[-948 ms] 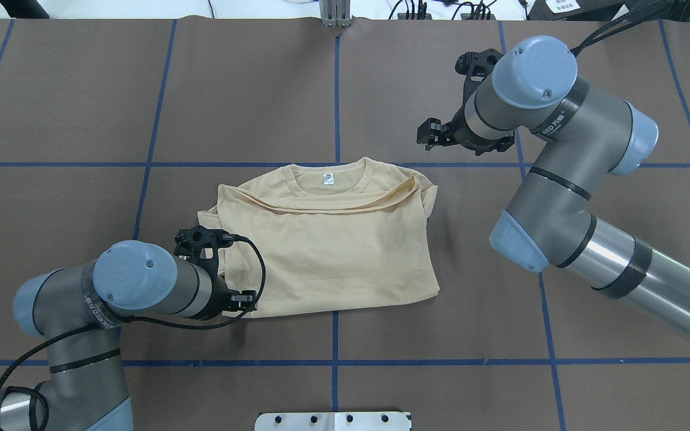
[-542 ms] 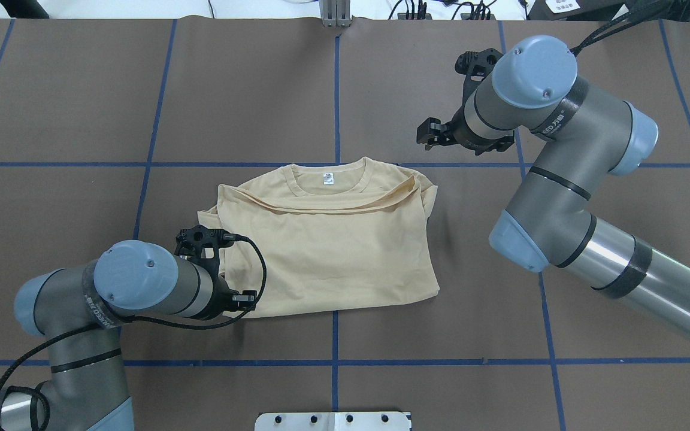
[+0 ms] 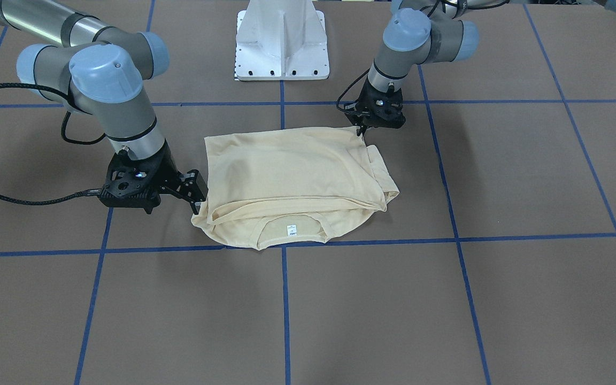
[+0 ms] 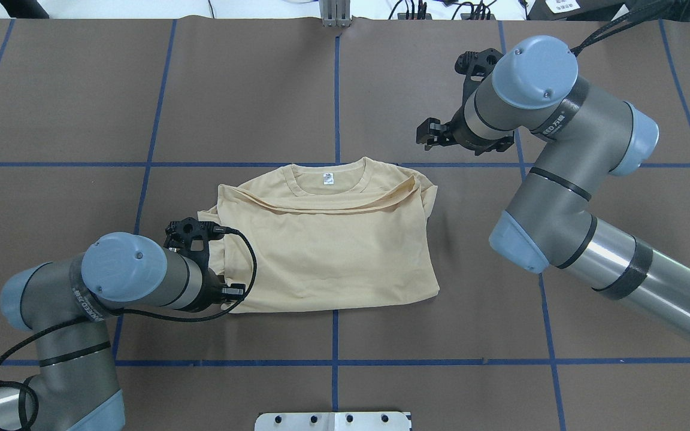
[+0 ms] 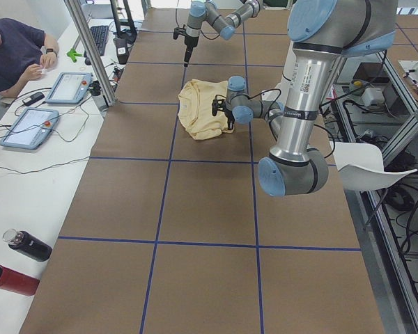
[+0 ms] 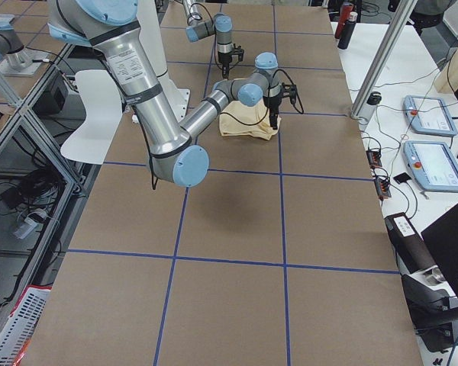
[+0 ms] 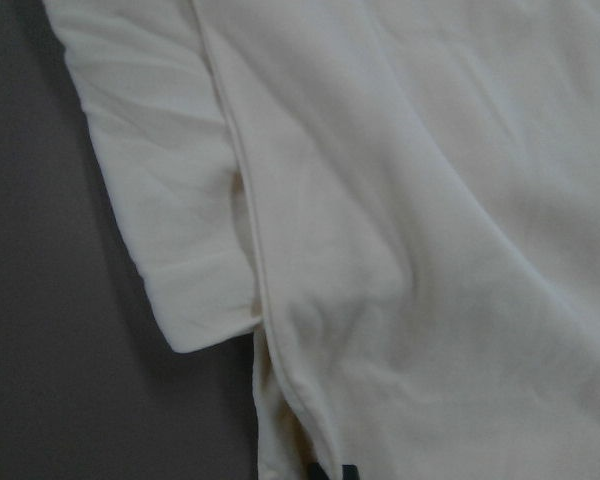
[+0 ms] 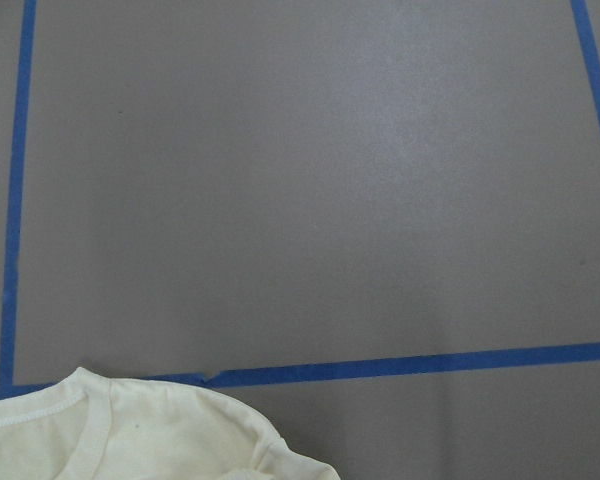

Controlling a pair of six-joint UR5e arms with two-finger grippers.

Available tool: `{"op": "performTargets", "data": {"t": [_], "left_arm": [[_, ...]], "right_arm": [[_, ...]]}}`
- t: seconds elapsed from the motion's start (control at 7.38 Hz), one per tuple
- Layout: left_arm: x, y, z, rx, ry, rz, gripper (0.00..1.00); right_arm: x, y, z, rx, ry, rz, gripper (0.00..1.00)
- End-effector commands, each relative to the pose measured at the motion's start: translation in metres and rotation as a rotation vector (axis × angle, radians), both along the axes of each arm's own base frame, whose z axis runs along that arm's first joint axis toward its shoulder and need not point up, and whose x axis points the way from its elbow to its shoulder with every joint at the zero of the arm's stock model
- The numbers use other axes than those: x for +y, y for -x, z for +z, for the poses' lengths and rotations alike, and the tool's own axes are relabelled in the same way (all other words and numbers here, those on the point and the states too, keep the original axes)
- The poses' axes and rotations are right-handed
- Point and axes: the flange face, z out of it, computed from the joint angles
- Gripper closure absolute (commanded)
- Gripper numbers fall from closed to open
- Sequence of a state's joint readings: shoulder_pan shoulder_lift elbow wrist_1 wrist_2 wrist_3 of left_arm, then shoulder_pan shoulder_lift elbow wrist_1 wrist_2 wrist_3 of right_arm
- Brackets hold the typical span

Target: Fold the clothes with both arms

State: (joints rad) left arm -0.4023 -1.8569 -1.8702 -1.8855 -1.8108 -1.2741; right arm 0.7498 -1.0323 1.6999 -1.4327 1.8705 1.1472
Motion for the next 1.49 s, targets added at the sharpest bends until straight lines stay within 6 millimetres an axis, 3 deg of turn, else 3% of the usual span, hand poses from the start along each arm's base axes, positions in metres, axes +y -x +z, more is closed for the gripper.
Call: {"op": "performTargets", "data": {"t": [0.0, 0.27, 0.41, 0.54, 0.68, 0.81, 0.95, 1.08, 1.22, 1.35], "left_arm": [[-0.055, 0.034, 0.021, -0.058, -0.085, -0.039, 1.0], [-0.119, 0.058, 0.059, -0.173, -0.18, -0.062, 1.0], [-0.177, 0.068, 0.056, -0.219, -0.238, -0.098, 1.0], [-0.234, 0.066, 0.053, -0.252, -0.249, -0.125, 1.0], [-0.291, 0.052, 0.043, -0.254, -0.245, -0.166, 1.0], [-0.33, 0.028, 0.038, -0.229, -0.269, -0.187, 1.0], [-0.356, 0.012, 0.021, -0.205, -0.287, -0.2, 1.0], [-0.363, 0.008, 0.013, -0.203, -0.286, -0.201, 1.0], [-0.37, 0.019, 0.014, -0.209, -0.301, -0.2, 0.9], [-0.383, 0.044, 0.013, -0.23, -0.379, -0.158, 0.01]], "right_arm": [[0.002, 0.002, 0.0, 0.0, 0.002, -0.002, 0.0], [0.002, 0.003, 0.0, -0.002, 0.007, 0.001, 0.0], [0.002, 0.003, 0.0, -0.002, 0.007, 0.001, 0.0], [0.003, 0.003, -0.001, -0.003, 0.006, 0.001, 0.0], [0.003, 0.004, -0.001, -0.003, 0.007, 0.0, 0.0], [0.003, 0.004, -0.001, -0.003, 0.007, 0.002, 0.0], [0.003, 0.004, -0.001, -0.003, 0.007, 0.002, 0.0], [0.004, 0.004, -0.001, -0.004, 0.006, 0.003, 0.0], [0.004, 0.005, -0.001, -0.004, 0.006, 0.001, 0.0], [0.004, 0.008, -0.006, -0.008, 0.002, -0.002, 0.0]]}}
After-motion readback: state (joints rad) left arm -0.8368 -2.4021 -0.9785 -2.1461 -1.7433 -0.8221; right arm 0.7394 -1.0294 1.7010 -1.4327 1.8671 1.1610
